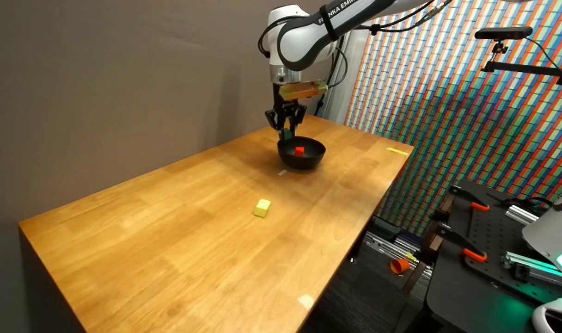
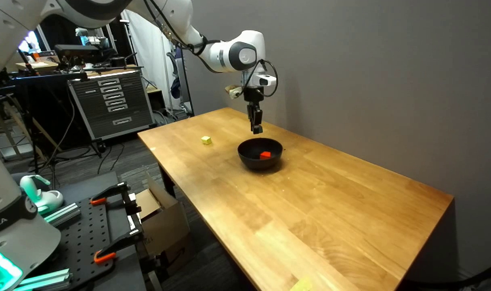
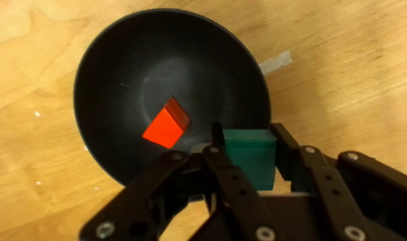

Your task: Take the orange and green blocks one at a time and place them in the black bowl

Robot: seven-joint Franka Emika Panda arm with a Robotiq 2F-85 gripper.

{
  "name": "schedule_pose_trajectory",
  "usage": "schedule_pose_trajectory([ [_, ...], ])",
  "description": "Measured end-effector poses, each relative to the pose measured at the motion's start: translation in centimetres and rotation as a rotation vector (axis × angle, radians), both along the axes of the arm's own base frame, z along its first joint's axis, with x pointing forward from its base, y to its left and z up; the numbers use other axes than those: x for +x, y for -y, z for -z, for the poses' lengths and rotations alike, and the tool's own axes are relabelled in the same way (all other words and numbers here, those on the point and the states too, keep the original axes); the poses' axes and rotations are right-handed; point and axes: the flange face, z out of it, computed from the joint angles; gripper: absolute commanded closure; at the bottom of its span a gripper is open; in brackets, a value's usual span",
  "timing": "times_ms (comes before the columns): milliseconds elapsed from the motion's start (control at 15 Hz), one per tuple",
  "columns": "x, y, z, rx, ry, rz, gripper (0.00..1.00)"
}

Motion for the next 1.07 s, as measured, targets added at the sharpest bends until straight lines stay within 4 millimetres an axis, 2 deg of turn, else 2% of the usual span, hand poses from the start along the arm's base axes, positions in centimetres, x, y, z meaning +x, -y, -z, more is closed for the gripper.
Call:
schedule_pose_trajectory([
  [67, -0.7, 0.7, 0.4, 0.001, -0.005, 0.018, 0.37],
  [200, -2.2, 1.9, 1.0, 0.007, -0.010, 0.052, 0.30],
  [400, -4.9, 3.1, 1.4, 0.016, -0.014, 0.076, 0.05],
  [467, -6.0, 3.1, 1.3, 0.024, -0.019, 0.078, 0.00],
  [667, -9.4, 1.7, 0.3, 0.118, -0.031, 0.071, 0.00],
  [867, -13.0, -0.4, -2.0, 0.265, -0.012, 0.056, 0.00],
  [1067, -16.4, -1.5, -4.3, 0.370, 0.017, 0.035, 0.00],
])
